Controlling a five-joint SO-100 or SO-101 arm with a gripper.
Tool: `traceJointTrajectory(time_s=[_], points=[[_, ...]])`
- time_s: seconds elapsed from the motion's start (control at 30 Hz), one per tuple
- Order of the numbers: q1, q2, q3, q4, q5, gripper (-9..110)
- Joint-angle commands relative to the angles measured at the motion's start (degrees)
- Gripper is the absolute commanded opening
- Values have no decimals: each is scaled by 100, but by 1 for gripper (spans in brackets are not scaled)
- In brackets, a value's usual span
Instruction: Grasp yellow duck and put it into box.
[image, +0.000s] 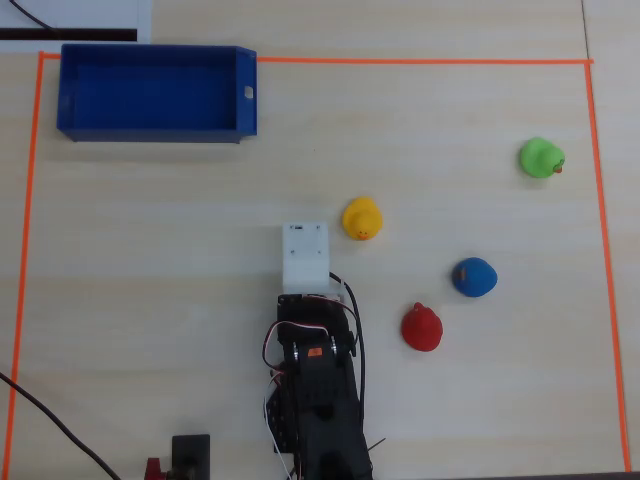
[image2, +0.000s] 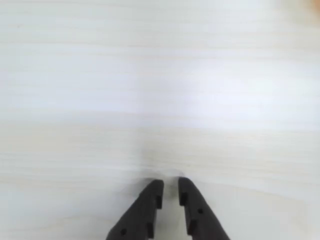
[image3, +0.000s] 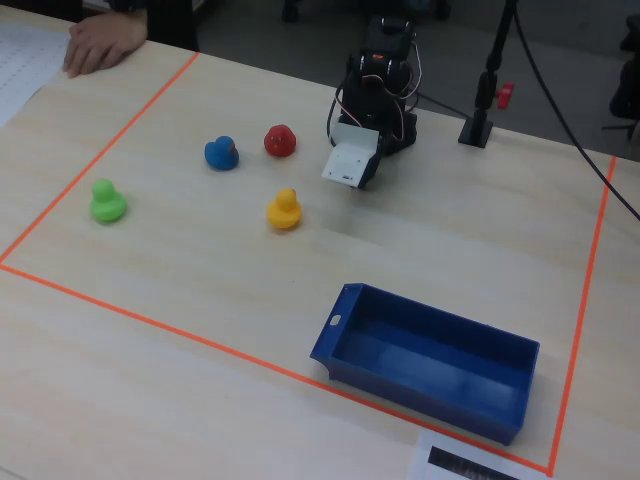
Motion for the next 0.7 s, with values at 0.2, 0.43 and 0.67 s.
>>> traceJointTrajectory(time_s=[0.2,0.43,0.67], points=[[-79,0,-26,88,62,0],[-62,0,-26,70,26,0],[510,-9,-510,-668,-299,4]])
